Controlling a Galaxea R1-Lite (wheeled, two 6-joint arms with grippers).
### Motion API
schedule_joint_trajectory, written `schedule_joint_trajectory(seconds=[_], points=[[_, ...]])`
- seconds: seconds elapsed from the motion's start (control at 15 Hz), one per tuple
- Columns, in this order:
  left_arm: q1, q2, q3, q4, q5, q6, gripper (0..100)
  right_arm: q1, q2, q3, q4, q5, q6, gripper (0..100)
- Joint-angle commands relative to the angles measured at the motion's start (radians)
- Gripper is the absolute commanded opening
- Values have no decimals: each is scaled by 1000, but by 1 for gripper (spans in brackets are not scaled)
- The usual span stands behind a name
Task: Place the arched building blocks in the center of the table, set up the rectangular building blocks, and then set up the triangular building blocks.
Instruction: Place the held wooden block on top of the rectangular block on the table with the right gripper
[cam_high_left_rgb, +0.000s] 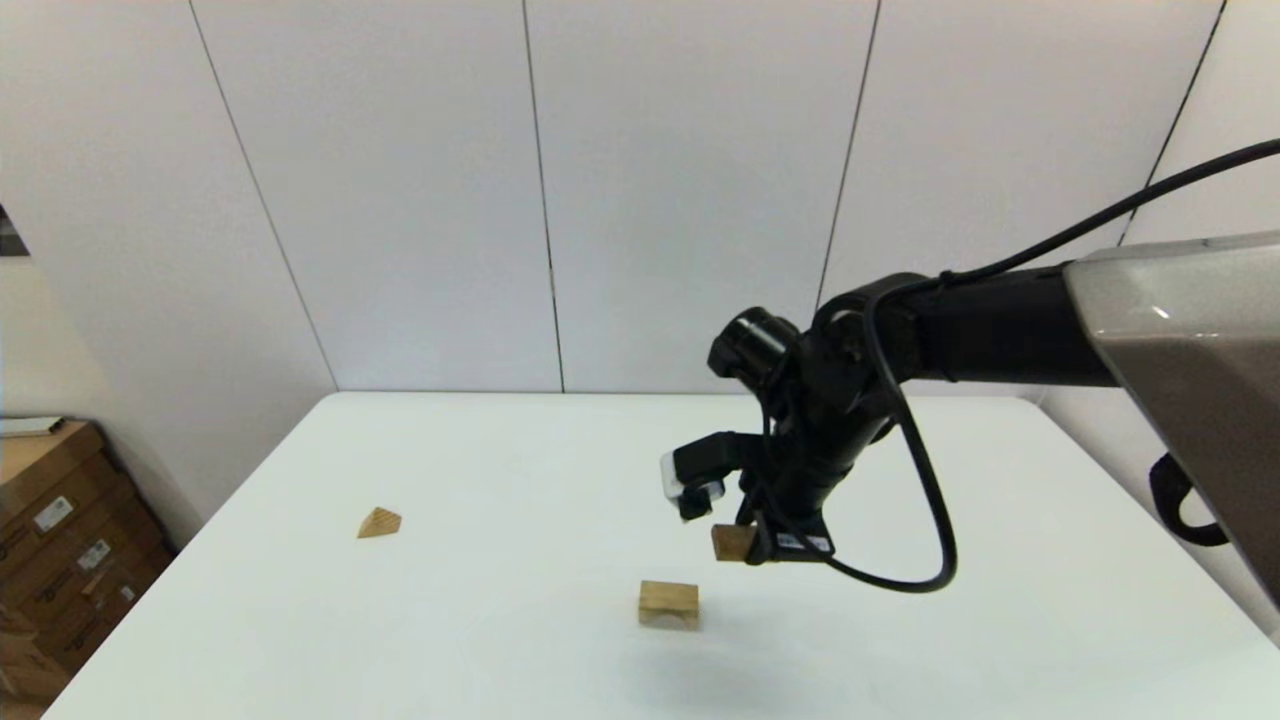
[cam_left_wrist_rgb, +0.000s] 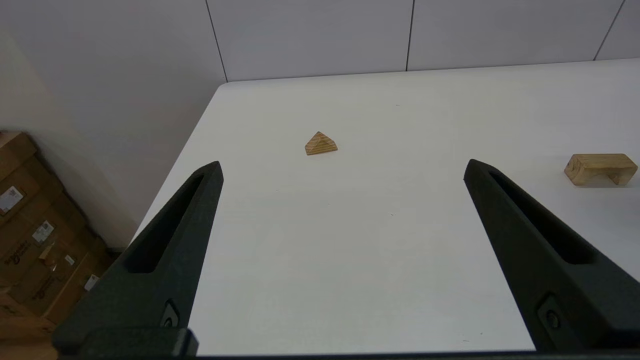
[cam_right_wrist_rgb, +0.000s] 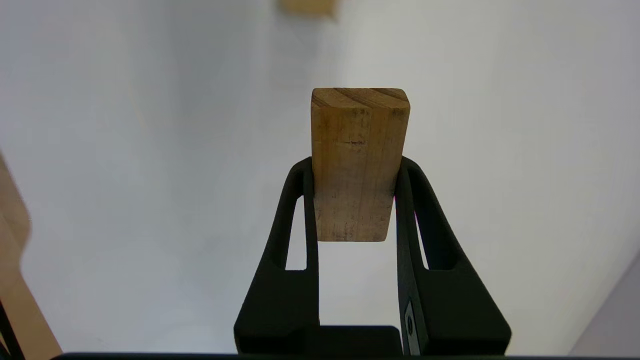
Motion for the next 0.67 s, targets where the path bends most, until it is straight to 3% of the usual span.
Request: schedule_joint_trajectory(seconds=[0.07,0.67], points=[[0,2,0,0,0,0,100,102,69,-43,5,-25,18,0],[0,2,0,0,0,0,100,188,178,-186,55,-71,207,0]])
